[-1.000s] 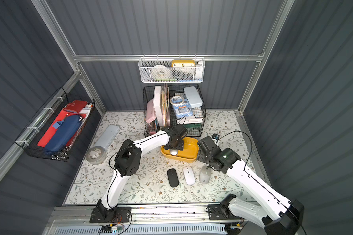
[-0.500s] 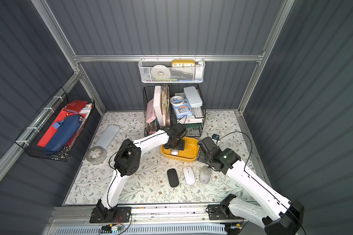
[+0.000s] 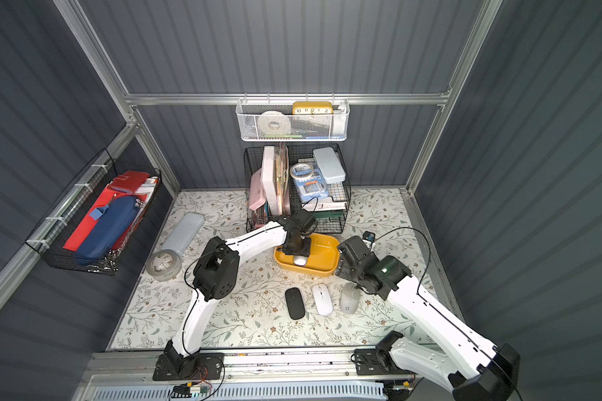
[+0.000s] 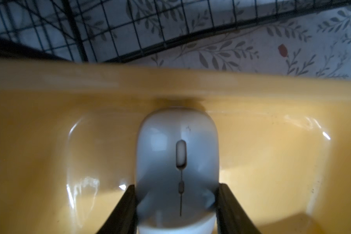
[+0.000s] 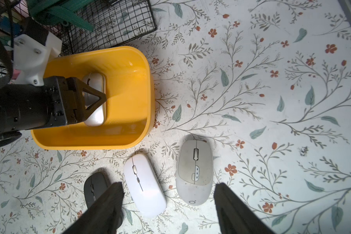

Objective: Take out the mouse from the storage box
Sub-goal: Pick up the mouse from the storage box.

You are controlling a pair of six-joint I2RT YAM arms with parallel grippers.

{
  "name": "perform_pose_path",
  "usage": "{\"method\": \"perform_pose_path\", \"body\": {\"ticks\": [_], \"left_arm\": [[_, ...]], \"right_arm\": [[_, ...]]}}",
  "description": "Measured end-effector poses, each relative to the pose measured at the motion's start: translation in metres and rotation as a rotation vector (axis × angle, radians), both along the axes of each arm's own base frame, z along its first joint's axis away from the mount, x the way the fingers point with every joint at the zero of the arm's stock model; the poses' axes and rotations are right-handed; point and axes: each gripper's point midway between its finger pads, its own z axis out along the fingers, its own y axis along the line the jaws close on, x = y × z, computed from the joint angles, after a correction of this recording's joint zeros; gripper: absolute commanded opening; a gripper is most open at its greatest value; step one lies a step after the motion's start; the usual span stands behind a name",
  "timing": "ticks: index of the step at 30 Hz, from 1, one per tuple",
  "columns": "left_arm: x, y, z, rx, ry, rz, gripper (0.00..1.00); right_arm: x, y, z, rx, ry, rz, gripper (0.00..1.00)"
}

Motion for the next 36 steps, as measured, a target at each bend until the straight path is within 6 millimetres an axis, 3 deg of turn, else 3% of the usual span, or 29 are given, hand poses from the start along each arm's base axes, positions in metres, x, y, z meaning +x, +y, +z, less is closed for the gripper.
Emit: {"method": "perform_pose_path", "body": {"ticks": [5,9,11,15,22,30,36], "left_arm": [[0.0,0.0,0.0,0.007,-0.006,-0.019,0.7],[-0.002,0.004,-0.008,0.037,0.0,-0.032,0.71],[-0.002,0.005,-0.008,0.044,-0.001,-0.035,0.66],[-0.001,0.007,-0.008,0.057,-0.008,-0.04,0.42],[0.001,0.008,-0.008,0.066,-0.016,-0.039,0.16],[0.004,0.021,0.001,0.118,-0.048,-0.013,0.1],[0.004,0.027,0.034,0.109,-0.088,-0.004,0.08]], "right_arm": [[0.0,0.0,0.0,0.0,0.0,0.0,0.76],[0.0,0.0,0.0,0.002,-0.001,-0.001,0.76],[0.0,0.0,0.001,0.004,-0.002,-0.003,0.76],[0.0,0.0,0.001,0.005,-0.004,-0.003,0.76],[0.0,0.0,0.002,0.008,-0.008,-0.003,0.76],[0.0,0.001,0.003,0.014,-0.01,-0.001,0.75],[0.003,0.006,0.002,0.028,-0.009,0.007,0.75]]}}
